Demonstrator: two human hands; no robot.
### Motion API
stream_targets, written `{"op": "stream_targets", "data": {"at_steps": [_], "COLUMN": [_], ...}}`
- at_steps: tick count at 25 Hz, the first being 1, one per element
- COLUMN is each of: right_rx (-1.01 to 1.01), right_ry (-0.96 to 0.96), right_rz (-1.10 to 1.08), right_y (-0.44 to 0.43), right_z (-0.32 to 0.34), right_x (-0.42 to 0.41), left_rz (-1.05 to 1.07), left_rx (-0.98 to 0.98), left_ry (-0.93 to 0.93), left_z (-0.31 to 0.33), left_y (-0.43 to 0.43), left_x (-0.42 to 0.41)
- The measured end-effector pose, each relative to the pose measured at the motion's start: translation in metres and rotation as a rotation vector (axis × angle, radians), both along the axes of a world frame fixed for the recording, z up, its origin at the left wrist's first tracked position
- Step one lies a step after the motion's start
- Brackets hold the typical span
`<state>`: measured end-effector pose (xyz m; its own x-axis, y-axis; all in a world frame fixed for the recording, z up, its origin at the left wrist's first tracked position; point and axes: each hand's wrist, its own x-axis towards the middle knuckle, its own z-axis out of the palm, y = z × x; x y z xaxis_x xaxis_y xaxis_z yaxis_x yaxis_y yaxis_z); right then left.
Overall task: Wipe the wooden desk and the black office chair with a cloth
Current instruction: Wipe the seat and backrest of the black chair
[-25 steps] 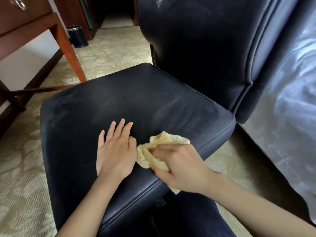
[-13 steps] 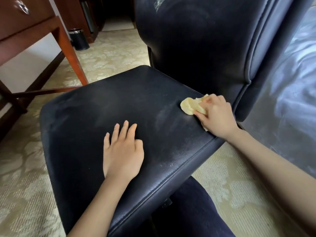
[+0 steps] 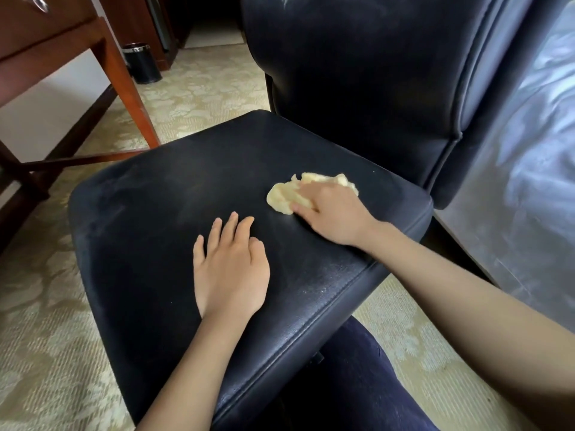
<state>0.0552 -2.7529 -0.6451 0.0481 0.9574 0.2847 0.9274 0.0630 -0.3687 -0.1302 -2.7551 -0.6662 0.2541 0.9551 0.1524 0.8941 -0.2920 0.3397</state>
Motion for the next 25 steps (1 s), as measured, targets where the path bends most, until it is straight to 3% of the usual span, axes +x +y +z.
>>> {"op": "stream_targets", "data": {"at_steps": [7,10,13,19,25], "right_rx": [0.131,0.269,0.356,0.192,-0.011], "right_ry": [0.032,0.110,0.018,0.027,-0.299], "right_rz": [0.053,-0.076,-0.292,-0.566,-0.704], "right_y": [-0.089,-0.105,-0.109,-0.083,-0.010], "right_z": [-0.010,-0.021,-0.031,-0.028,-0.006], "right_x": [-0.034,-0.024,0.011,0.095,0.101], "left_rz": [0.006,0.002,-0.001,-0.009,-0.010], "left_rx": [0.001,0.008,0.016,0.022,0.038], "left_ry": [-0.023,-0.004,0.019,0.061,0.066], "left_z": [0.002,0.000,-0.001,-0.002,-0.002], "left_y": [0.001,0.001,0.001,-0.001,0.000], "left_x": [-0.002,-0.004,-0.003,-0.002,-0.002]}}
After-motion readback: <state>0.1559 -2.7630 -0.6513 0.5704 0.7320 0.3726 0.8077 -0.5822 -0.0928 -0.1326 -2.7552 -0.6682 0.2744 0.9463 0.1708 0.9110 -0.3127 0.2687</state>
